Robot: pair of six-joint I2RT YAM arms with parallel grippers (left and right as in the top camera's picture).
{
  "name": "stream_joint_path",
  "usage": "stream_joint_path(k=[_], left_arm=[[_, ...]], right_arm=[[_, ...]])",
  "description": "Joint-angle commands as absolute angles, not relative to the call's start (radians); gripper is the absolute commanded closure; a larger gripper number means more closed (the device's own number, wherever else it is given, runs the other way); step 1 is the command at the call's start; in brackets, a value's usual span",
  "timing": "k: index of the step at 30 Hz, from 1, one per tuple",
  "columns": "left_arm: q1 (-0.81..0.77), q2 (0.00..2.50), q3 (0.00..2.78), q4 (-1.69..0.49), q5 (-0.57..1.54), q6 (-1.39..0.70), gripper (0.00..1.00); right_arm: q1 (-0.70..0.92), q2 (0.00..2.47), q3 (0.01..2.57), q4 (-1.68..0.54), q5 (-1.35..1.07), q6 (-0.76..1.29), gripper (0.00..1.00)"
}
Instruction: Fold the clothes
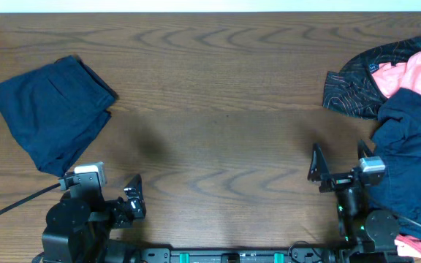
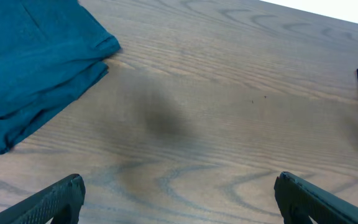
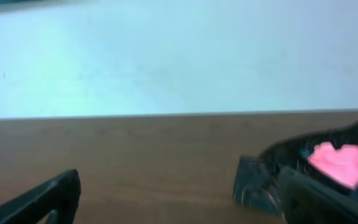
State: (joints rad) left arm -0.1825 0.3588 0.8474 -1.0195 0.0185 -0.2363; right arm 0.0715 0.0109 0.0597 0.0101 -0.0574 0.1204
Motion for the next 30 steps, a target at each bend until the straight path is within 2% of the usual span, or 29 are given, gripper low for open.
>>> stream_joint_path(k=[1, 6, 9, 30], left_arm=[[-0.181, 0.357, 0.847, -1.016, 0.007, -0.245, 0.02], [-0.181, 0.357, 0.847, -1.016, 0.007, -0.245, 0.02], [-0.181, 0.357, 0.847, -1.016, 0.007, -0.245, 0.02], [-0.181, 0.357, 0.847, -1.016, 0.007, -0.245, 0.02]], right_arm=[[0.084, 0.005, 0.005, 0.057, -0.048, 0.082, 0.01], [0.086, 0.005, 0.006, 0.027, -0.049, 0.022, 0.01], [0.086, 0.005, 0.006, -0.071, -0.071, 0.021, 0.01], [0.086, 0.005, 0.006, -0.07, -0.075, 0.021, 0.01]])
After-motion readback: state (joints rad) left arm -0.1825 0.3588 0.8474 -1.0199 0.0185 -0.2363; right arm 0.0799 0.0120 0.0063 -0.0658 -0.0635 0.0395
